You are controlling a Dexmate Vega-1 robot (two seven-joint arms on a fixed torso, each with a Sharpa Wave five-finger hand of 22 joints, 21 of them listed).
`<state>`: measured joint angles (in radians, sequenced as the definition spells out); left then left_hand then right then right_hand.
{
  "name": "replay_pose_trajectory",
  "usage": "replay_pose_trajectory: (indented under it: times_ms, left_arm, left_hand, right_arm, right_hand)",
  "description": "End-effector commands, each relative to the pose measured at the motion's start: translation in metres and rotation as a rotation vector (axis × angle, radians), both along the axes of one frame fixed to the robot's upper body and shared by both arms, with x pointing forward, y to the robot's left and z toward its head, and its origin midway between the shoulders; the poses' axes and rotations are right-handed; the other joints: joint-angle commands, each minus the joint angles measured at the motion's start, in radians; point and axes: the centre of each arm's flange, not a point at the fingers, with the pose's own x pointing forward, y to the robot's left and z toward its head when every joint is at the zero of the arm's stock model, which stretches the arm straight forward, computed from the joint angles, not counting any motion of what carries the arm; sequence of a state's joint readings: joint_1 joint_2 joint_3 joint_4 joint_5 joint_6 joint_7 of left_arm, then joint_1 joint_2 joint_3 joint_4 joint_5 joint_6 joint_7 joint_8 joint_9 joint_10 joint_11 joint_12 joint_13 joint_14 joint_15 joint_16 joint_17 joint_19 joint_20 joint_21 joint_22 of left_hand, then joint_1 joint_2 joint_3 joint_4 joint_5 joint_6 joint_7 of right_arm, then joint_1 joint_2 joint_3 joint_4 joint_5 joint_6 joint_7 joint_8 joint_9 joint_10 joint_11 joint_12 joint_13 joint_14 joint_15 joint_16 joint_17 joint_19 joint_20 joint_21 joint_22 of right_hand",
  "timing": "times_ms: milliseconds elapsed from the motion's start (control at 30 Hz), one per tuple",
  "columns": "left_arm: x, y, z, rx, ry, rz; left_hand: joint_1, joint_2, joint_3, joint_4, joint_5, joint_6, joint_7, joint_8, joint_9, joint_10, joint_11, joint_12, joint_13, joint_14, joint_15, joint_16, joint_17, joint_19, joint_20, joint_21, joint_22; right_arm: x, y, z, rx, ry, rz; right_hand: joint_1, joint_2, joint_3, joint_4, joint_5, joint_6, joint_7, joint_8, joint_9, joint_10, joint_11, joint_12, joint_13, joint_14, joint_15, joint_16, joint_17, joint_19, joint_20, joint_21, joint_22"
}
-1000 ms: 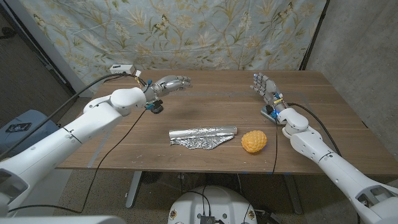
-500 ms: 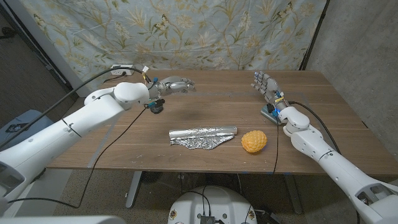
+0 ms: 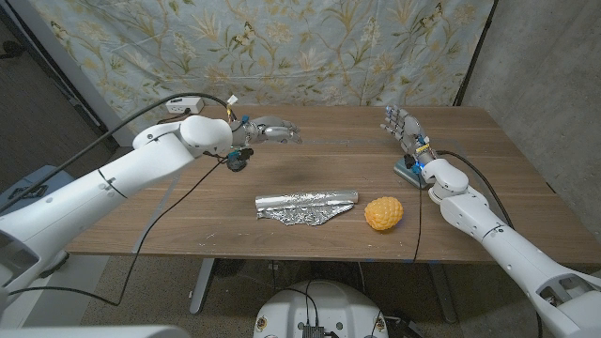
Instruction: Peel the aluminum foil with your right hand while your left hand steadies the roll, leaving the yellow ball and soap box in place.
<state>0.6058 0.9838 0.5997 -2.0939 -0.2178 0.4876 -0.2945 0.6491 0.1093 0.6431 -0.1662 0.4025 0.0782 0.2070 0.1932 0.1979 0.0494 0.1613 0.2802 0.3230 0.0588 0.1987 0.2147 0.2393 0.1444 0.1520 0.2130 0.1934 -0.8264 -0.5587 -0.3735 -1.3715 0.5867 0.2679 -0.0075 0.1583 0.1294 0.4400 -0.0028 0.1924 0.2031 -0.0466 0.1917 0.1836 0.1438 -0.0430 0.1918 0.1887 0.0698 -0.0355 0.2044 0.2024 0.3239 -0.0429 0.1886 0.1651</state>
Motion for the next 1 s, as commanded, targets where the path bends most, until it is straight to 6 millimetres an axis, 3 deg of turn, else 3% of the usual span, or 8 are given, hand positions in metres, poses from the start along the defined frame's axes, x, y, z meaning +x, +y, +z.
replay_pose_trajectory:
  times_ms: [33, 700, 933, 1000]
  left_arm:
    - [-0.01, -0.012, 0.002, 0.113, 0.019, -0.004]
    - [-0.024, -0.021, -0.008, 0.216, 0.044, 0.006]
    - [-0.028, -0.027, -0.013, 0.243, 0.012, 0.011]
    - [-0.03, -0.028, -0.015, 0.229, -0.016, 0.004]
  left_hand:
    - [0.011, -0.004, -0.01, 0.0, -0.004, -0.01, 0.004, 0.006, 0.004, -0.012, 0.007, 0.007, 0.009, -0.007, 0.003, 0.005, 0.006, -0.01, 0.009, 0.001, 0.003]
    - [0.033, -0.013, -0.054, -0.004, -0.031, -0.057, 0.005, 0.004, 0.006, -0.067, 0.022, 0.019, 0.05, -0.042, 0.009, 0.004, 0.03, -0.035, 0.016, 0.002, 0.008]
    - [0.039, -0.017, -0.065, -0.004, -0.039, -0.071, 0.006, 0.003, 0.006, -0.087, 0.022, 0.02, 0.06, -0.055, 0.012, 0.003, 0.036, -0.041, 0.016, 0.002, 0.009]
    - [0.044, -0.015, -0.07, -0.003, -0.044, -0.063, 0.003, 0.009, 0.007, -0.078, 0.012, 0.031, 0.068, -0.05, 0.009, 0.008, 0.041, -0.036, 0.016, 0.006, 0.011]
  right_arm:
    - [-0.004, -0.001, 0.006, -0.017, -0.015, -0.016]
    - [-0.011, 0.007, 0.013, -0.014, -0.024, -0.03]
    - [-0.017, 0.006, 0.017, -0.013, -0.039, -0.041]
    - [-0.018, 0.005, 0.018, -0.006, -0.043, -0.045]
  right_hand:
    - [0.015, 0.019, 0.004, -0.008, -0.003, -0.003, 0.004, -0.002, 0.004, -0.001, 0.0, -0.004, 0.002, 0.0, -0.035, 0.001, 0.003, 0.002, -0.055, -0.002, 0.003]
    - [0.02, 0.021, 0.004, -0.013, -0.004, -0.006, 0.005, -0.002, 0.004, -0.008, 0.003, -0.005, 0.002, -0.006, -0.033, 0.0, 0.004, -0.005, -0.053, -0.003, 0.004]
    - [0.022, 0.022, 0.003, -0.015, -0.004, -0.008, 0.007, -0.002, 0.004, -0.012, 0.004, -0.006, 0.002, -0.011, -0.032, -0.001, 0.004, -0.009, -0.052, -0.004, 0.004]
    - [0.022, 0.022, 0.003, -0.015, -0.004, -0.008, 0.007, -0.002, 0.004, -0.012, 0.004, -0.006, 0.002, -0.012, -0.032, -0.001, 0.004, -0.009, -0.052, -0.004, 0.004]
